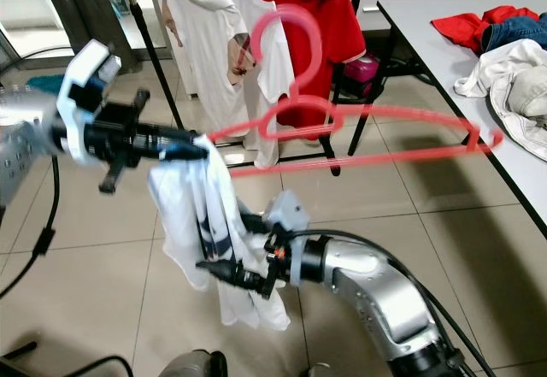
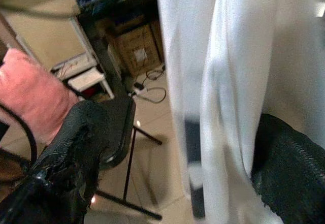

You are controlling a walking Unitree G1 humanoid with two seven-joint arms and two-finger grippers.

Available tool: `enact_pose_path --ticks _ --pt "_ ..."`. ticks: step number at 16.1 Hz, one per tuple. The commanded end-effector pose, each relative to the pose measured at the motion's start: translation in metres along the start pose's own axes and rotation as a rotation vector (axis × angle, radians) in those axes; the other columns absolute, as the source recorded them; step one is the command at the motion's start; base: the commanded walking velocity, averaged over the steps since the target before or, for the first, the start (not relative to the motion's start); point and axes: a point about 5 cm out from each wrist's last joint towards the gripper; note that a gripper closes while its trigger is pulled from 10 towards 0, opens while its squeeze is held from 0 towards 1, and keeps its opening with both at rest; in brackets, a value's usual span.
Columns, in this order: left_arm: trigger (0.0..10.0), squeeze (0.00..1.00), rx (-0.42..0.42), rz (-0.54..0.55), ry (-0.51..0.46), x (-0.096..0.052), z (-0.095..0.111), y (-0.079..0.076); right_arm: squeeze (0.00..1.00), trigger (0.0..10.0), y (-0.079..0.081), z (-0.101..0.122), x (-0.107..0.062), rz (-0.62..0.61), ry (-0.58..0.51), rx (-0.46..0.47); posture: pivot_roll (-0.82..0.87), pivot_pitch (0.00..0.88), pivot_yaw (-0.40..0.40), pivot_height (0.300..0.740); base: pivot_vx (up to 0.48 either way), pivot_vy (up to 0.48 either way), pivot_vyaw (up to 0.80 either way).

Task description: Hang hanger

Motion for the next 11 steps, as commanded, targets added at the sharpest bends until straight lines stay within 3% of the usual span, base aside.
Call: enact_pose_path --ticks 1,4,5,6,7,11 --pt "0.0 0.0 0.037 0.009 -0.013 -0.008 0.011 0.0 0.0 10.0 0.0 -0.008 0.001 0.028 0.025 0.007 0.04 0.09 0.096 0.74 0.0 0.0 0.0" --pt "0.0 0.0 0.046 0.026 -0.011 -0.013 0.02 0.005 0.0 10.0 -0.002 -0.026 0.0 0.068 0.083 0.045 0.05 0.096 0.114 0.74 0.0 0.0 0.0" --pt "0.0 0.0 0.049 0.032 -0.009 -0.015 0.021 0.007 0.0 9.4 -0.003 -0.029 0.0 0.07 0.093 0.054 0.06 0.103 0.122 0.74 0.0 0.0 0.0" --pt "0.0 0.0 0.053 0.046 -0.004 -0.019 0.025 0.01 0.0 1.1 -0.005 -0.038 -0.002 0.067 0.123 0.069 0.05 0.109 0.135 0.74 0.0 0.0 0.0" --pt "0.0 0.0 0.054 0.052 -0.001 -0.021 0.025 0.011 0.0 0.0 -0.005 -0.042 -0.004 0.06 0.134 0.074 0.05 0.11 0.139 0.74 0.0 0.0 0.0" --pt "0.0 0.0 0.051 0.067 0.007 -0.026 0.025 0.015 0.0 0.0 -0.002 -0.052 -0.016 0.06 0.145 0.108 0.05 0.115 0.149 0.74 0.0 0.0 0.0"
Point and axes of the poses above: a point about 5 cm out from each wrist's last joint towards the gripper, its own x axis pointing out of the wrist towards the gripper, its own z axis along the axis of the wrist's last joint, y = z × x, and after that the axes turned 6 degrees about -x, right-handed
